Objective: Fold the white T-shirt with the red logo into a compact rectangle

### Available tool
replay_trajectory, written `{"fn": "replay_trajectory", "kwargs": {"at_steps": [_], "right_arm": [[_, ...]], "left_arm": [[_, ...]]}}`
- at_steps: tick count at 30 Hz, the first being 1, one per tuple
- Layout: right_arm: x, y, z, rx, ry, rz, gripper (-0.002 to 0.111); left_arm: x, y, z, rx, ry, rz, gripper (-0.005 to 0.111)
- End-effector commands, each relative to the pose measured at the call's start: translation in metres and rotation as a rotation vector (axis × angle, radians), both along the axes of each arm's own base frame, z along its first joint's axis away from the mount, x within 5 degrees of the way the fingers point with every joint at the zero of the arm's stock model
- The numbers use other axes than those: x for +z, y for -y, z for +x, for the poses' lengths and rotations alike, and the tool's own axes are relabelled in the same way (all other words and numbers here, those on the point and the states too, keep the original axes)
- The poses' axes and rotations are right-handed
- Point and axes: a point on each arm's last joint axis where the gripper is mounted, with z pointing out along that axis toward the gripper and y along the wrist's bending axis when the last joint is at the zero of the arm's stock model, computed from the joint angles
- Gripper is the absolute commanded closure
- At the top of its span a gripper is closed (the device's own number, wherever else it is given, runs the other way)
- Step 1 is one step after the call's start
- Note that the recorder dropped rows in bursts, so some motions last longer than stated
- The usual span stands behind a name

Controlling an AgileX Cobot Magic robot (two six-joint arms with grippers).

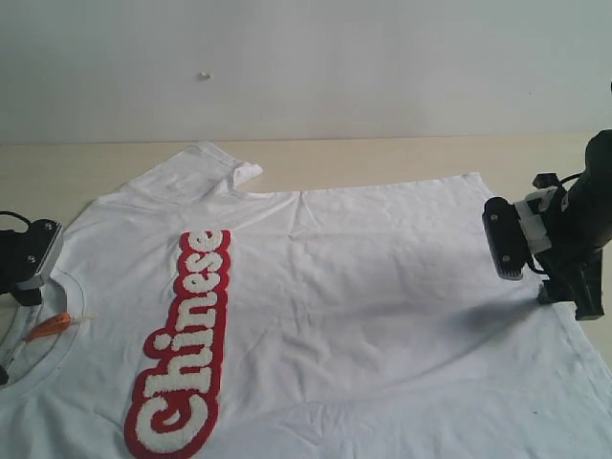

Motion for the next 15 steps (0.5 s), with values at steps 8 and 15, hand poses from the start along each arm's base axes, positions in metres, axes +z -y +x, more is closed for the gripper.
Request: {"fn": "replay_trajectory", "kwargs": {"at_steps": [8, 15], "right_arm": [[-0.025, -0.004, -0.03, -0.027, -0.336, 0.02, 0.023], [-0.028, 0.002, -0.033, -0.076, -0.36, 0.077, 0.023]], "left_arm": [[-0.018, 0.0, -0.005, -0.002, -0.038, 0.007, 0.002], [-0.018, 0.0, -0.006, -0.003, -0.051, 0.005, 0.002]]}}
